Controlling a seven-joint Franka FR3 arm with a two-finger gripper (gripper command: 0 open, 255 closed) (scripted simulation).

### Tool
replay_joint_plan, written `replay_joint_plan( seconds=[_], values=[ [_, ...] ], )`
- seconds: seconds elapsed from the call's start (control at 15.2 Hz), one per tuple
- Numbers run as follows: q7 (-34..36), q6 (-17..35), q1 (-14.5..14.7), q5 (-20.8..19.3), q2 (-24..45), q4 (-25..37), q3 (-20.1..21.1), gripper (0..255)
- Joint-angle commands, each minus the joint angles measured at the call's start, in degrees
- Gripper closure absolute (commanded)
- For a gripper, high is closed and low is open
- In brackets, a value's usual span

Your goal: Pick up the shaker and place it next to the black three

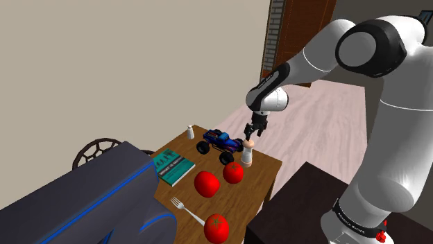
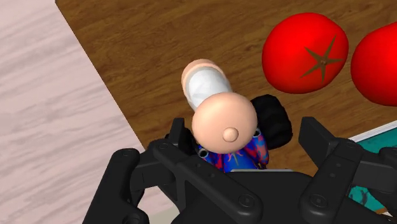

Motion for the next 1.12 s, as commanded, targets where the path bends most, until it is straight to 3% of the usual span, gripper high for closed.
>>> replay_joint_plan(
  seconds=[0.0,0.53,0.99,1.06],
  values=[
    [-2.62,0.99,-1.01,2.72,4.37,2.58,0.79,0],
    [-5.41,5.39,-1.96,6.73,9.74,3.29,3.21,0],
    [-5.4,5.38,-1.96,6.71,9.73,3.29,3.22,0],
    [-5.4,5.38,-1.96,6.71,9.73,3.29,3.22,255]
  ],
)
